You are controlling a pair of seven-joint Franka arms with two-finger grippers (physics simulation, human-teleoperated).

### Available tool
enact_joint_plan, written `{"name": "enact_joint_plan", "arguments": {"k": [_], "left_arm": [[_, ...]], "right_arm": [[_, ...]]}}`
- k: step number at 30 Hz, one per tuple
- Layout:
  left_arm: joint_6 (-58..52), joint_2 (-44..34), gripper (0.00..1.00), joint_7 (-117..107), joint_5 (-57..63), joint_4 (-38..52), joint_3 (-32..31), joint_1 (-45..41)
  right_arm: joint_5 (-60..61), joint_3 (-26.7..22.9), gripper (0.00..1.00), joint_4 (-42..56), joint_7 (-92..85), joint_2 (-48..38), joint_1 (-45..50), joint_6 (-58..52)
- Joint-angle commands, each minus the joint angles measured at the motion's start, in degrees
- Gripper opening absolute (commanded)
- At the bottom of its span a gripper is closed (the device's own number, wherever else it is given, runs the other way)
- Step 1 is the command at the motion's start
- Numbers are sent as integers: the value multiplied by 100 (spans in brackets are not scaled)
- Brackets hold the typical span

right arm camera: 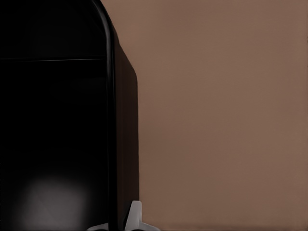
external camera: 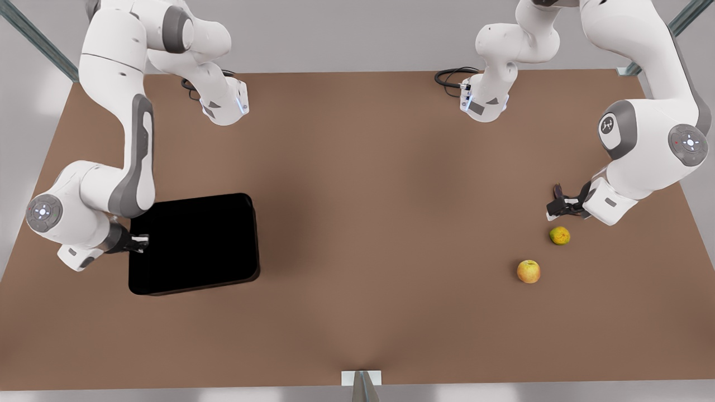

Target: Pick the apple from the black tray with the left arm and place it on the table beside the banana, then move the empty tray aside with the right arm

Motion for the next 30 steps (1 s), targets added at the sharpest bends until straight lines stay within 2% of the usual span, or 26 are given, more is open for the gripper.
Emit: {"name": "enact_joint_plan", "arguments": {"k": [1,6,11,12,13,14,15,18,19,20,21,22,24,27,30], "left_arm": [[-2,-6,100,-6,5,3,-7,1],[-2,-6,100,-6,5,3,-16,1],[-2,-6,100,-6,-4,3,-16,1],[-2,-6,100,-6,5,3,-7,1],[-2,-6,100,-6,5,3,-7,1],[-2,-6,100,-6,5,3,-16,1],[-2,-6,100,-6,5,3,-16,1],[-2,-6,100,-6,5,3,-16,1],[-2,3,100,-6,5,3,-16,1],[-2,3,100,-6,5,3,-7,1],[-2,-5,100,-6,5,12,-16,1],[-2,3,100,-6,92,29,-16,1],[33,100,100,-6,93,143,-24,1],[51,170,100,-6,101,223,-24,-8],[51,170,100,3,101,223,-24,-8]], "right_arm": [[130,-91,12,3,-2773,79,4,-22],[403,-240,11,293,-2817,966,-145,66],[561,-275,14,416,-2808,1318,-216,92],[561,-284,24,433,-2799,1353,-216,92],[561,-275,49,442,-2799,1362,-216,92],[700,-275,88,442,-2712,1362,-216,101],[956,-310,100,433,-2773,1397,-216,101],[965,-310,100,459,-2738,1362,-207,83],[1000,-267,100,793,-2738,1336,-207,-31],[974,319,100,1143,-2432,1047,-609,-415],[878,1435,100,1802,-1616,844,-1497,-1478],[528,2174,100,2391,-1087,765,-2025,-2130],[-1133,4161,100,2578,-418,361,-3062,-2149],[-1425,4251,100,2754,425,255,-3055,-2027],[-1399,4304,100,2754,1709,457,-2625,-1253]]}}
